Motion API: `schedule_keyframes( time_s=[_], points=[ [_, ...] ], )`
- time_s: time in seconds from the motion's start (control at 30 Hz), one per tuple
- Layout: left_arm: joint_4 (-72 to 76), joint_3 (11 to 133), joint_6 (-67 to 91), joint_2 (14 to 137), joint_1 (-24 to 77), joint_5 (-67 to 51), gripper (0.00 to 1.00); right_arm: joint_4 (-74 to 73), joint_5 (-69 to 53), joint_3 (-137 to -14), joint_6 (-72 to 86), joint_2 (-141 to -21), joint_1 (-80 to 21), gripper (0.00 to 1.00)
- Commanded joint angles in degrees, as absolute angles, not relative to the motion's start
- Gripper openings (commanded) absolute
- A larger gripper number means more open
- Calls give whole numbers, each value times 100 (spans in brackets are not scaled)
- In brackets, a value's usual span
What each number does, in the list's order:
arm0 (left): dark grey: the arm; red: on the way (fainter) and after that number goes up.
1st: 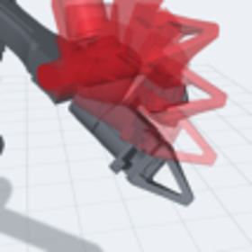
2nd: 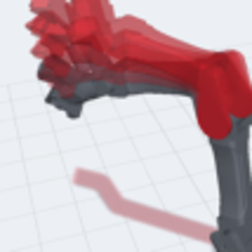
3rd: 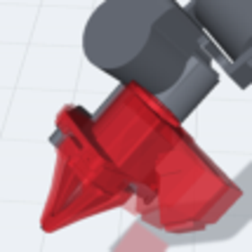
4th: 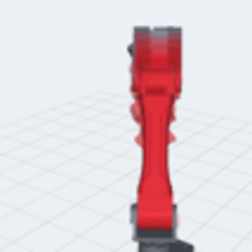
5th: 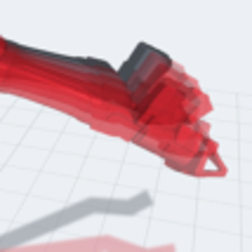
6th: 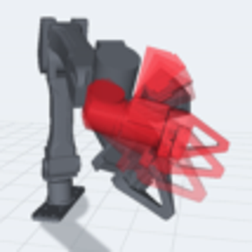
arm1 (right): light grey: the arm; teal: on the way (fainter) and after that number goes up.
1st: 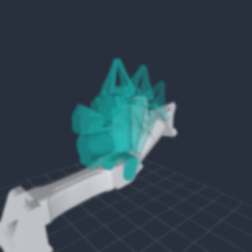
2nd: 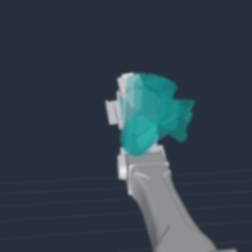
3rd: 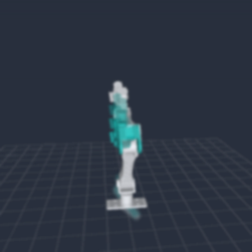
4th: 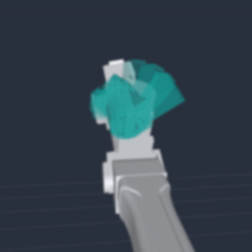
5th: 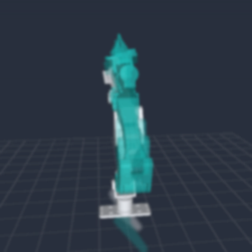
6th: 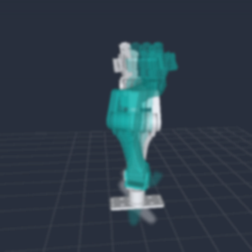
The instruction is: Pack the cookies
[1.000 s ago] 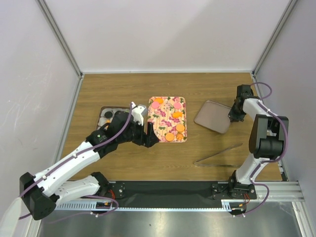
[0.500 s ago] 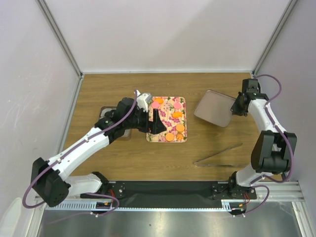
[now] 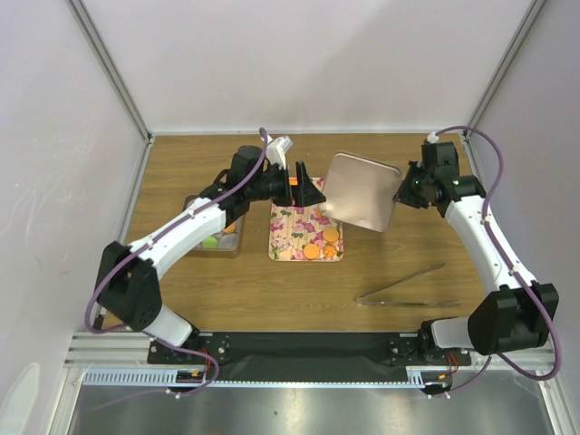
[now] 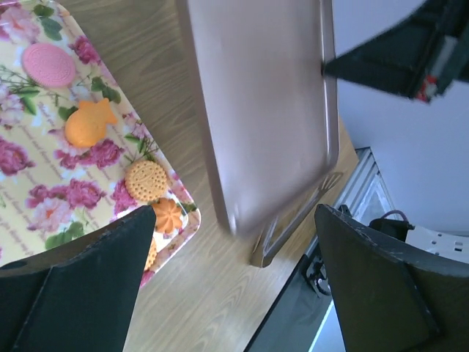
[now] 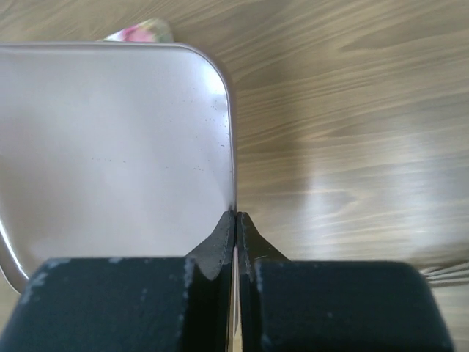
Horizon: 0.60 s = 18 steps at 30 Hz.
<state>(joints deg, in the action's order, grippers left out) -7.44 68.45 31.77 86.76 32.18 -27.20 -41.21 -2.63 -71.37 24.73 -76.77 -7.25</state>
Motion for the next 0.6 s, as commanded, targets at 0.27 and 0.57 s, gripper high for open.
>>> schedule_keyframes(
  time_s=[0.27, 0.57],
  points=[
    [-18, 7269, 3674, 9105, 3076, -3331, 89, -3876, -589, -7366, 2970, -7401, -1635, 0],
    [-167, 7154, 3647, 8877, 3015, -3401, 48, -3832, -624, -7348, 2971, -7365, -1749, 0]
  ],
)
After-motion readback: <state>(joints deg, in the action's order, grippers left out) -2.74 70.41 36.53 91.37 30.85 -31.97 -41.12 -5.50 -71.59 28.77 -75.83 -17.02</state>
